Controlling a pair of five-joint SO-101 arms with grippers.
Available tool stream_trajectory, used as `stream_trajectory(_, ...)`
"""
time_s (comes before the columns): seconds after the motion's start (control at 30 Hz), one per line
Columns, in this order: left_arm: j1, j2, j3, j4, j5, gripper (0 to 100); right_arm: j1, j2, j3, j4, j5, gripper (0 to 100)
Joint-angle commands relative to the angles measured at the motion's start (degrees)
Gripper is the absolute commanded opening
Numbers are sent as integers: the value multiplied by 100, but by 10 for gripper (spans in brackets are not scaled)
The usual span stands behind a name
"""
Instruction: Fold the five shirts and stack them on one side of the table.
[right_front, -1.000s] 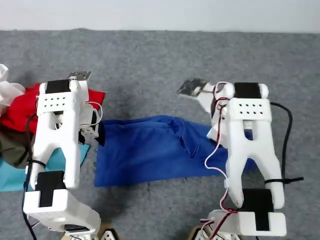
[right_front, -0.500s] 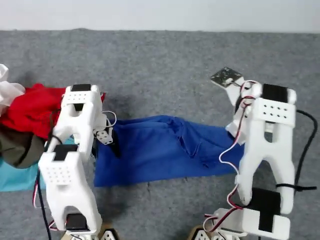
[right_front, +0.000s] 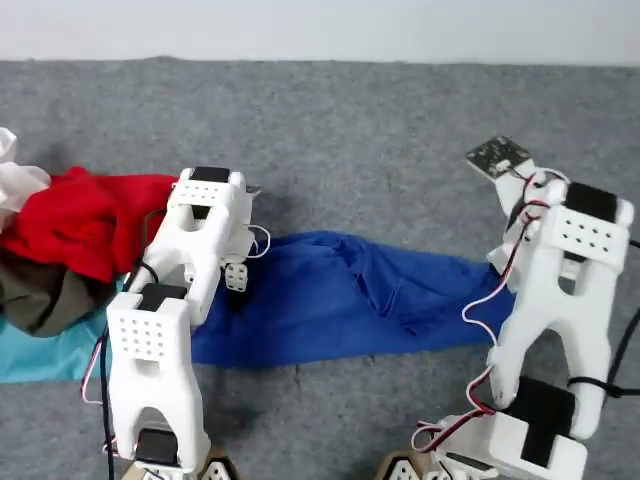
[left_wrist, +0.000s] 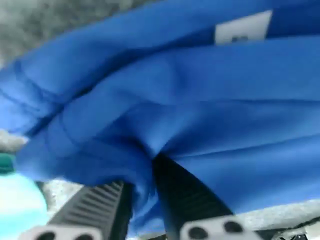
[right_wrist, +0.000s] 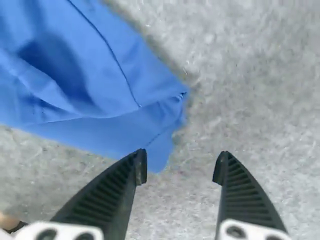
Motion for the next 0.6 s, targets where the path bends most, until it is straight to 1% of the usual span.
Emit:
stream_trajectory(0.0,-149,158,57,141,-114,12,356,-66,220,-312,70,231)
stream_trajectory(0.1,-308,-237,66,141,-114,12,734,-66,422,-409,79,231)
stream_trajectory(0.17,-387,-747,57,141,-185,12,998,-66,484,-418,97,231)
stream_trajectory(0.3,-360,-2022,57,141,-853,12,1437,-66,659,-382,703,231)
stream_trajectory(0.4,-378,-2760,48,132,-1204,12,1701,-66,782,-435,897,231)
stream_trajectory(0.47,-360,-2998,48,132,-1301,12,1815,-66,809,-444,897,231)
stream_trajectory(0.57,-211,-3007,40,132,-1301,13,1851,-66,818,-444,897,231)
